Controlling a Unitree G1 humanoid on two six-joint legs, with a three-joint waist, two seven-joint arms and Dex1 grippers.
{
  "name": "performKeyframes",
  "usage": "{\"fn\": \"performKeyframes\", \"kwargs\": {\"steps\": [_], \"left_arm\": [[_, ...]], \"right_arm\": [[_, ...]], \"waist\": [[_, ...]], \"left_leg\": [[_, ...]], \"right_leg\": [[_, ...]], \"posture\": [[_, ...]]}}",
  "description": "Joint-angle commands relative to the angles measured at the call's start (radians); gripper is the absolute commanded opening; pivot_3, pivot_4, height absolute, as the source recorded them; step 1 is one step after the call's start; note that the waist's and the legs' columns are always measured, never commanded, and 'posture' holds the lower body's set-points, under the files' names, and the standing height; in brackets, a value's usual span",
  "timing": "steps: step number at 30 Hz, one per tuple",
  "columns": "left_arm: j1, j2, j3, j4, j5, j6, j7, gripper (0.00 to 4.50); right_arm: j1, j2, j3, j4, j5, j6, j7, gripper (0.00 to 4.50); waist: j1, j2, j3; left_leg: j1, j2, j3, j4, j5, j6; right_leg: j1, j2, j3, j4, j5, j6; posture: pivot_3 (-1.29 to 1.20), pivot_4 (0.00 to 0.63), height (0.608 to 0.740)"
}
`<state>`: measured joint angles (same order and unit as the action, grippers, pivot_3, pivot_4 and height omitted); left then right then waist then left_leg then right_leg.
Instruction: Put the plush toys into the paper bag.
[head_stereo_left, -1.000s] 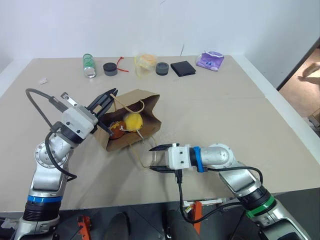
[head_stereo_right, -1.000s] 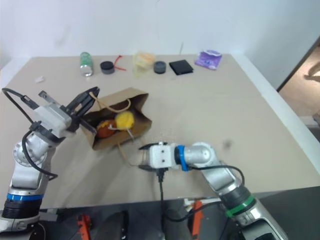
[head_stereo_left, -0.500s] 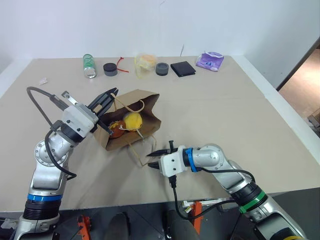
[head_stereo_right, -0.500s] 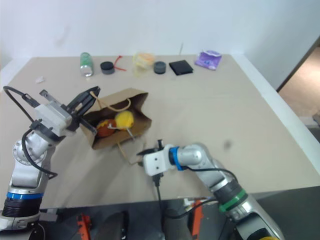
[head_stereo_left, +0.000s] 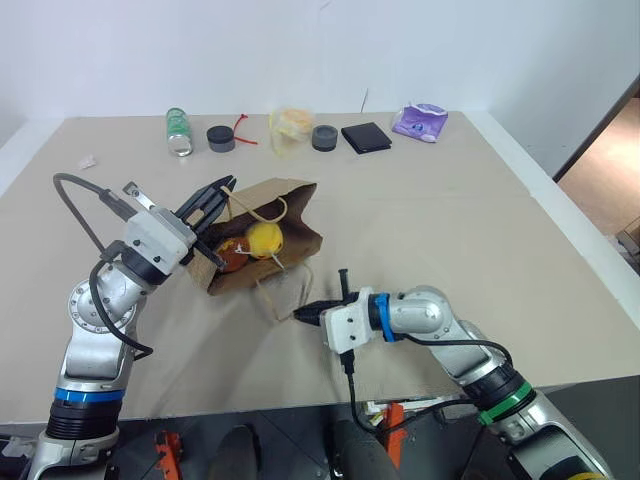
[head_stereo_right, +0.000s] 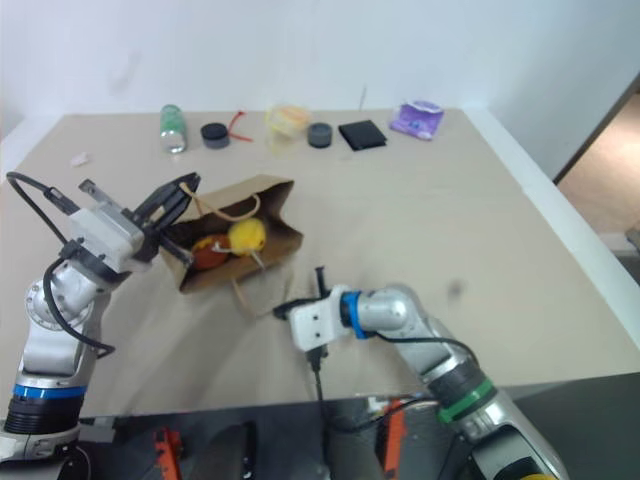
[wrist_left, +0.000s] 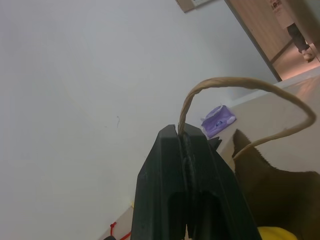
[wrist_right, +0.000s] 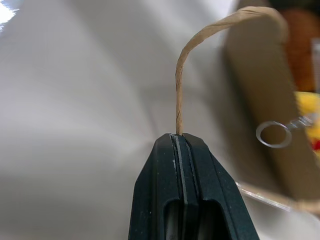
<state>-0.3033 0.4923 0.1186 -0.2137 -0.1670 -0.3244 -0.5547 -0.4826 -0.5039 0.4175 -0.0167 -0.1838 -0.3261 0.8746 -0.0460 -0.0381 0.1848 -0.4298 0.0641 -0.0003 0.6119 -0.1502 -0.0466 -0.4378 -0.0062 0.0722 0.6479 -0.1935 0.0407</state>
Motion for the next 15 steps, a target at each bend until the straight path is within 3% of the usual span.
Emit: {"fn": "performKeyframes", "kwargs": {"steps": [1,8,15], "left_arm": [[-0.028,0.014,0.024,-0.001,-0.014,-0.01,0.003,0.0],[-0.099,-0.003,0.111,0.026,-0.08,0.107,0.097,0.0],[-0.126,-0.021,0.172,0.006,-0.121,0.197,0.186,0.0]], "right_arm": [[-0.03,0.009,-0.106,-0.033,0.063,-0.084,-0.073,0.01],[-0.11,0.022,-0.259,-0.006,0.06,-0.195,-0.244,0.01],[-0.183,0.066,-0.295,0.009,0.015,-0.257,-0.371,0.01]], "waist": [[0.0,0.0,0.0],[-0.001,0.0,0.0],[0.0,0.0,0.0]], "left_leg": [[0.0,0.0,0.0,0.0,0.0,0.0],[0.0,0.0,0.0,0.0,0.0,0.0],[0.0,0.0,0.0,0.0,0.0,0.0]], "right_leg": [[0.0,0.0,0.0,0.0,0.0,0.0],[0.0,0.0,0.0,0.0,0.0,0.0],[0.0,0.0,0.0,0.0,0.001,0.0]], "posture": [[0.0,0.15,0.74],[0.0,0.15,0.74],[0.0,0.15,0.74]]}}
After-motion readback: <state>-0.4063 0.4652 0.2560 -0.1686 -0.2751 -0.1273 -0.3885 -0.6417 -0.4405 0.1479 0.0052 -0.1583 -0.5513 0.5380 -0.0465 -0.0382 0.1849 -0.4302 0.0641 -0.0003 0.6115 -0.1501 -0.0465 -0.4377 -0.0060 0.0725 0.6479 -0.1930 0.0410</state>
